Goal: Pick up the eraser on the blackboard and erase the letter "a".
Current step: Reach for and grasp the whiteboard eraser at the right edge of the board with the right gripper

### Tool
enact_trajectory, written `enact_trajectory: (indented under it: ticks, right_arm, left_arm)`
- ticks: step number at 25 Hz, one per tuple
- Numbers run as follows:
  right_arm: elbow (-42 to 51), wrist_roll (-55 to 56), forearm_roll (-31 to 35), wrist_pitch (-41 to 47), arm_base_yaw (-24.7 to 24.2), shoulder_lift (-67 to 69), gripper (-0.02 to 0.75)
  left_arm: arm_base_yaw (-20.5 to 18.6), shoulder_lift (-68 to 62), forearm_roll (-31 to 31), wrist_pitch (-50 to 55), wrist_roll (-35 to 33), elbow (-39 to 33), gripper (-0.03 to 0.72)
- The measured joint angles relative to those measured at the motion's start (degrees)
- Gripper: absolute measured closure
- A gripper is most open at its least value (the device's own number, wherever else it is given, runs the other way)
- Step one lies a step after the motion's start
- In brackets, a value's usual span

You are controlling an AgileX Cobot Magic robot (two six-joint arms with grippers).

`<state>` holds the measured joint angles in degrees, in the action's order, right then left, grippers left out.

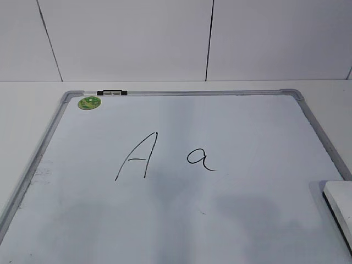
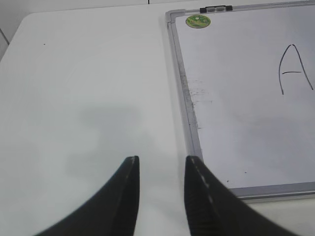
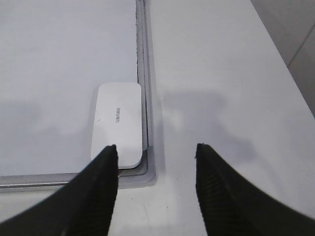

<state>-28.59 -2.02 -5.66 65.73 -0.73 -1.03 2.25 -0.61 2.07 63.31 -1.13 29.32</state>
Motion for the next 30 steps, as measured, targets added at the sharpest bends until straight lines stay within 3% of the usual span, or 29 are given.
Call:
enact_trajectory:
  ticks: [30]
  right_arm:
    - [0.0, 0.0, 0.0, 0.0, 0.0, 0.0, 0.342]
  left_arm:
    - [0.0, 0.0, 0.0, 0.0, 0.0, 0.0, 0.454]
